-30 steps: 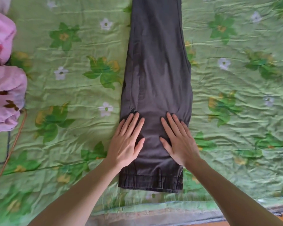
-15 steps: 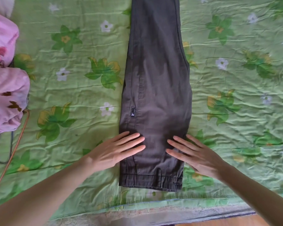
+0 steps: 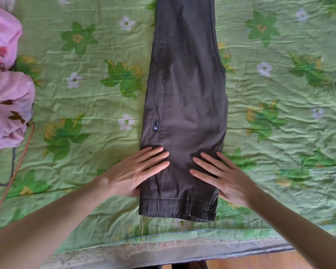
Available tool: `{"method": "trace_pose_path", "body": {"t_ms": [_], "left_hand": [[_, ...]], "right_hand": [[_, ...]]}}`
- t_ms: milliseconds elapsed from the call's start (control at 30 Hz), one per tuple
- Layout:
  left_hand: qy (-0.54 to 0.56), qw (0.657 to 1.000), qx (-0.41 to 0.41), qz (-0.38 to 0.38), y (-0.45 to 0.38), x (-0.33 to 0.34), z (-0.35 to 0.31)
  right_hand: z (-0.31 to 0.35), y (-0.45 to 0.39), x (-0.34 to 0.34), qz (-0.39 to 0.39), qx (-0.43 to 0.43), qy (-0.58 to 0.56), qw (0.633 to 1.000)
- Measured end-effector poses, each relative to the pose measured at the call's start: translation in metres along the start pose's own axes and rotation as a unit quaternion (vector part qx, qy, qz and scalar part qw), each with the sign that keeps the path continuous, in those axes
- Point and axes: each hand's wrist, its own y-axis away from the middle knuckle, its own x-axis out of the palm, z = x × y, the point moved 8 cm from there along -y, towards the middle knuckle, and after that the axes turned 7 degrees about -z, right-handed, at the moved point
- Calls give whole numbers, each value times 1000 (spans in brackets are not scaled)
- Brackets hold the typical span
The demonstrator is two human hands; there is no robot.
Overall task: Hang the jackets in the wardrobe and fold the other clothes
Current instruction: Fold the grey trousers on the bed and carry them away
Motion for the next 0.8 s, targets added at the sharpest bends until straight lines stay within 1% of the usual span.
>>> {"method": "trace_pose_path", "body": {"t_ms": [67,133,200,267,333,400,433,500,567,600,633,667,700,733,767,800], "left_hand": [[30,1000,9,-6,5,-2,-7],[66,997,25,-15,10,-4,-18],[77,996,46,-7,17,-1,-31],[87,995,43,1,22,5,-41],[152,988,1,-38,21,2,-43],[230,966,-60,-104,19,-9,-36],[239,957,-80,-146,19,-15,-31],[271,926,-142,-220,20,-26,-23],[326,873,-239,-272,22,-27,-15],[322,852,-296,-290,24,-26,-8],[314,832,-324,-321,24,-27,-4],[323,814,-345,-338,24,-26,-2],[340,795,-362,-348,24,-21,2],[351,780,-381,-351,22,-21,6],[348,768,-402,-357,20,-19,11],[345,761,-413,-362,17,-21,15]], "right_hand": [[4,6,-4,-12,0,-8,1000],[12,14,-6,-18,-19,-4,1000],[21,25,-1,-3,-46,-8,999],[26,34,5,19,-55,-21,998],[25,35,6,14,-49,-53,997],[19,31,-2,-24,-20,-136,990],[16,28,-8,-55,3,-188,981],[5,25,-17,-101,90,-299,945],[-11,26,-11,-116,200,-400,887],[-15,24,-8,-124,232,-435,861],[-20,22,-10,-169,244,-429,853],[-25,21,-13,-218,260,-429,837],[-31,22,-13,-254,303,-430,812],[-37,24,-11,-283,354,-432,780],[-41,25,-10,-297,392,-431,757],[-43,24,-9,-302,417,-430,741]]}}
